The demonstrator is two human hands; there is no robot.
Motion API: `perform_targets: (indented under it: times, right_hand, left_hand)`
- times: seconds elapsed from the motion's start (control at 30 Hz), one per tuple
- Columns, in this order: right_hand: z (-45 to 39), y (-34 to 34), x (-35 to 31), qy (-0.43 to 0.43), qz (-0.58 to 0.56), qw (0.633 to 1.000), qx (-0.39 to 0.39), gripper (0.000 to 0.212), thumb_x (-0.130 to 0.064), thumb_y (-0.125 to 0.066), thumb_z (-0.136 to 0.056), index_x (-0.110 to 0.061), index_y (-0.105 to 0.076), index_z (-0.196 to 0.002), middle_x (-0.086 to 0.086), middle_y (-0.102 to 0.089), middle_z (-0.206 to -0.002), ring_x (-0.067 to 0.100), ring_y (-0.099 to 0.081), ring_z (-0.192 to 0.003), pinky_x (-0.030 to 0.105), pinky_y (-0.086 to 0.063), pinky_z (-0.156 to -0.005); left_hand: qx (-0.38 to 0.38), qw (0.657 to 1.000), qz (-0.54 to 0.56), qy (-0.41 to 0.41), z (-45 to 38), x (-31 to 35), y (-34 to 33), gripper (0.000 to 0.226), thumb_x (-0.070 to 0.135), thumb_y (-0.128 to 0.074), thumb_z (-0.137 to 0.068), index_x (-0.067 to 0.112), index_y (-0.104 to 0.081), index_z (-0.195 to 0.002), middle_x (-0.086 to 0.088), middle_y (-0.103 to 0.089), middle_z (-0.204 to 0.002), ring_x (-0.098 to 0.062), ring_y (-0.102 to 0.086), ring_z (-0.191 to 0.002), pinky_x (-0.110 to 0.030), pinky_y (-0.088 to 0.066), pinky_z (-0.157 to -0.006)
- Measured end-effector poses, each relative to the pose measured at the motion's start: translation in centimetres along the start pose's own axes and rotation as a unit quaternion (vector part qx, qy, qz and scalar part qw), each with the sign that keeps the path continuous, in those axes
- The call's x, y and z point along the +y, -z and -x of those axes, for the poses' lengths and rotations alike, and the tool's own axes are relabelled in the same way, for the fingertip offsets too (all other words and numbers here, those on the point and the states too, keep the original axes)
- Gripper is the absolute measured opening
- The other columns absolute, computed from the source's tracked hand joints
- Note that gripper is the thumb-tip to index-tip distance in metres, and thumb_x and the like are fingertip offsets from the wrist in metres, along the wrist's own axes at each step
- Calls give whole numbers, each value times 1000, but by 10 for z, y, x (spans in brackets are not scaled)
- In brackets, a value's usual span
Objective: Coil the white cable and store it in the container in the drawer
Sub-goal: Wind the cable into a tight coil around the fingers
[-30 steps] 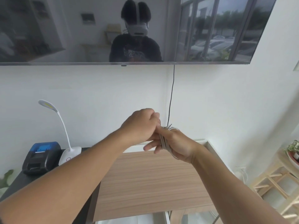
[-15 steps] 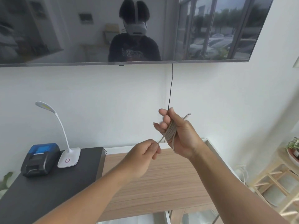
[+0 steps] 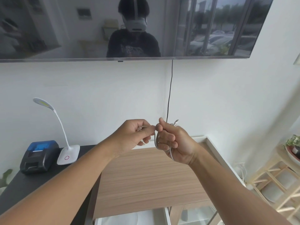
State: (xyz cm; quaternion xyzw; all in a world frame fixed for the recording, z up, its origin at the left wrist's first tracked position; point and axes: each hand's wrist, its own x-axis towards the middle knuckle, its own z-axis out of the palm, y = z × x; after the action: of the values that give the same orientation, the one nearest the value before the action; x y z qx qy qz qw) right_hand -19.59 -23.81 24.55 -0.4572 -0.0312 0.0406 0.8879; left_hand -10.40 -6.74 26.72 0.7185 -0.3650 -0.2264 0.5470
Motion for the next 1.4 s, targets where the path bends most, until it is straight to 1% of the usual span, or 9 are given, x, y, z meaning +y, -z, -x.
perform_targets:
  times: [0.17, 0.33, 0.43, 0.57, 0.63, 0.73, 1.0, 1.17, 1.4]
  right_hand:
    - [2, 1, 4, -30, -47, 997, -47, 39, -36, -42, -109, -15, -61, -81, -12, -39, -39, 5, -33, -30, 18, -38, -43]
    - [1, -8, 6, -49, -130, 983, -121, 46, -35, -35, -110, -13, -62, -80, -11, -46, -39, 8, -25, -32, 18, -39, -44]
    - [-1, -13, 7, -50, -167, 973, -150, 49, -34, -32, -110, -12, -63, -79, -11, -37, -38, 7, -27, -32, 18, -37, -44]
    - [-2, -16, 12, -61, -224, 954, -191, 41, -30, -41, -109, -9, -61, -80, -10, -33, -39, 7, -29, -32, 22, -40, -44]
    - [-3, -15, 15, -72, -239, 947, -204, 41, -29, -43, -109, -8, -62, -79, -10, -35, -37, 8, -29, -31, 22, -39, -43]
    - [-4, -12, 19, -78, -214, 949, -216, 40, -30, -48, -108, -11, -65, -78, -11, -37, -36, 8, -27, -31, 21, -33, -44]
    - [-6, 6, 26, -122, -203, 946, -220, 42, -28, -40, -108, -8, -65, -81, -9, -36, -39, 13, -40, -37, 24, -45, -50]
    - [-10, 16, 27, -122, -112, 968, -191, 39, -29, -39, -108, -11, -61, -82, -11, -33, -41, 7, -29, -33, 21, -46, -49]
    - [-19, 32, 33, -152, -30, 974, -167, 39, -33, -42, -108, -11, -59, -81, -9, -50, -41, 6, -40, -34, 20, -42, -54]
  left_hand:
    - [-55, 997, -47, -2, 0, 12, 4, 22, 46, -68, -93, 25, -72, -94, 8, -70, -81, -11, -70, -85, -42, -59, -89]
    - [-30, 993, 117, -5, 6, 1, -11, 31, 39, -70, -89, 10, -65, -101, -2, -61, -104, -19, -61, -100, -66, -51, -94]
    - [-34, 977, 209, 7, 7, -9, -21, 34, 46, -73, -87, 18, -61, -101, -4, -62, -116, -21, -61, -117, -71, -43, -100]
    - [-159, 942, 289, 56, 4, -20, -23, 51, 56, -57, -96, 18, -55, -131, -19, -51, -148, -40, -51, -131, -73, -32, -108]
    - [-219, 919, 321, 66, 5, -22, -23, 47, 53, -40, -104, 21, -54, -135, -26, -44, -151, -39, -47, -132, -73, -30, -108]
    - [-245, 912, 322, 68, 4, -24, -22, 50, 52, -43, -103, 19, -53, -139, -26, -45, -151, -38, -49, -133, -69, -30, -113]
    - [-195, 931, 300, 73, 6, -32, -17, 48, 33, -46, -103, 3, -55, -140, -28, -51, -145, -41, -53, -129, -56, -43, -108]
    - [-128, 951, 276, 58, 7, -35, -14, 28, 22, -57, -99, 8, -74, -117, -18, -67, -128, -32, -62, -123, -40, -52, -100]
    - [-99, 954, 268, 94, 10, -44, -19, 18, 23, -60, -97, 18, -77, -101, -33, -55, -138, -41, -53, -119, -53, -38, -108]
